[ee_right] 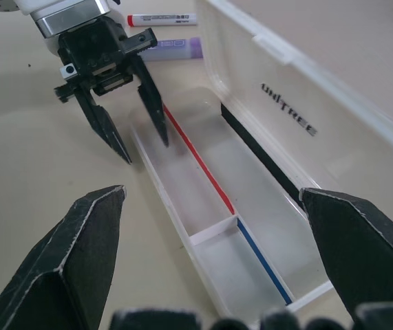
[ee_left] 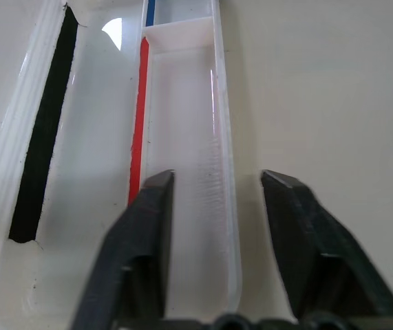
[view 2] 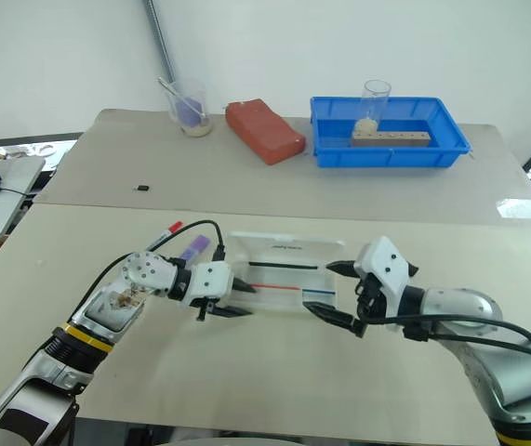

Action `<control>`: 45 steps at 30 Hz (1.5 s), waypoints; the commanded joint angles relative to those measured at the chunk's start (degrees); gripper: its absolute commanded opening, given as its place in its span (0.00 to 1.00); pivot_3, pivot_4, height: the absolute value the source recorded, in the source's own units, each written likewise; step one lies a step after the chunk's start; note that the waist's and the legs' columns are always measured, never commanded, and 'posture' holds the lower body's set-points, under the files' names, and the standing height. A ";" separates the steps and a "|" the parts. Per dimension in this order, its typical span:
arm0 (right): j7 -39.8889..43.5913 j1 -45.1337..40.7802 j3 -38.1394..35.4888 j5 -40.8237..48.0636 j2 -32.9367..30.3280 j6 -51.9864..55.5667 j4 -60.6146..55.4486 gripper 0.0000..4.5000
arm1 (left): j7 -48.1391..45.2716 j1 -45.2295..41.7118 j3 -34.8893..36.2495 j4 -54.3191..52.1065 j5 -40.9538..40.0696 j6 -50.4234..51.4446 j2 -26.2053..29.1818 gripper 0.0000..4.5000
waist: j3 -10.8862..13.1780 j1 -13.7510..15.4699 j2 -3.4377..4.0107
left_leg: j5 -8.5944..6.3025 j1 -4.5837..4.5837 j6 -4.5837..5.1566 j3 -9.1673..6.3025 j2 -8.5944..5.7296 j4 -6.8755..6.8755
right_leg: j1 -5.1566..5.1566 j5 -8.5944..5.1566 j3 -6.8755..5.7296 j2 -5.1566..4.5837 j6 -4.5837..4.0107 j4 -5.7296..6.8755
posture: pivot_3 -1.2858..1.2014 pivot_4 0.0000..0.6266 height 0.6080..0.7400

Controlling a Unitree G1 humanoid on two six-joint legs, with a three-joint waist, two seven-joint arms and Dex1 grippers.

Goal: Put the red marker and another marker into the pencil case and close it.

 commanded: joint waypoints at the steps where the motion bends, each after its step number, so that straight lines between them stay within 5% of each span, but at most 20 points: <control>1: -0.39 -1.72 0.36 -0.28 0.38 -1.05 -0.41 1.00 | 0.02 -1.03 2.52 -2.29 -1.72 0.11 0.57 0.91 | -0.01 0.07 0.02 | 0.00 -0.01 0.00 0.00 0.00 0.00 | 0.00 0.00 -0.01 0.00 0.00 0.00 | 0.52 0.24 1.00; 2: -0.37 -1.92 0.44 -0.20 0.40 -0.97 -0.42 1.00 | -0.16 -1.19 3.02 -3.04 -2.24 0.69 0.78 0.99 | -0.01 0.03 0.02 | 0.00 0.00 0.00 0.00 0.00 0.00 | 0.00 0.00 0.00 0.00 0.00 0.00 | 0.52 0.24 1.00; 14: 1.60 -3.48 -0.69 3.20 -1.75 1.58 -1.71 1.00 | -1.07 1.82 11.24 -18.13 -11.18 14.38 8.59 0.99 | -0.02 -0.07 0.06 | 0.00 0.02 0.00 -0.01 0.01 0.00 | 0.06 -0.02 0.00 0.01 0.03 -0.01 | 0.52 0.24 1.00; 22: 2.58 -5.96 -5.66 14.71 -5.60 8.61 -5.37 1.00 | 3.94 5.72 27.40 -25.72 -23.17 35.94 17.89 0.99 | 0.03 -0.10 0.00 | -0.01 0.06 0.01 -0.01 0.07 0.00 | 0.08 -0.06 -0.02 0.00 0.08 0.00 | 0.52 0.24 1.00; 26: -3.35 -17.58 -5.78 24.78 -2.99 13.88 -4.05 1.00 | 12.80 6.39 36.27 -15.93 -22.16 38.48 17.16 0.99 | 0.10 -0.27 -0.04 | -0.01 0.18 0.02 -0.04 0.09 -0.01 | 0.11 -0.10 -0.02 0.01 0.16 0.02 | 0.52 0.24 1.00; 32: -3.58 -31.15 1.45 23.27 -0.86 14.54 -0.34 1.00 | 19.66 5.77 35.37 4.80 -13.49 24.60 15.76 0.99 | 0.12 0.03 -0.21 | -0.06 0.39 0.07 0.01 0.12 -0.23 | -0.11 -0.05 -0.01 -0.02 -0.20 -0.02 | 0.52 0.24 1.00; 45: 0.37 -31.45 5.85 16.82 -0.05 11.45 1.30 1.00 | 12.44 -2.50 27.57 29.65 -8.93 9.52 9.83 0.94 | 0.06 0.85 -0.28 | -0.05 -0.05 0.07 0.19 0.10 -0.08 | -0.32 0.05 -0.13 -0.21 -0.22 0.16 | 0.52 0.24 1.00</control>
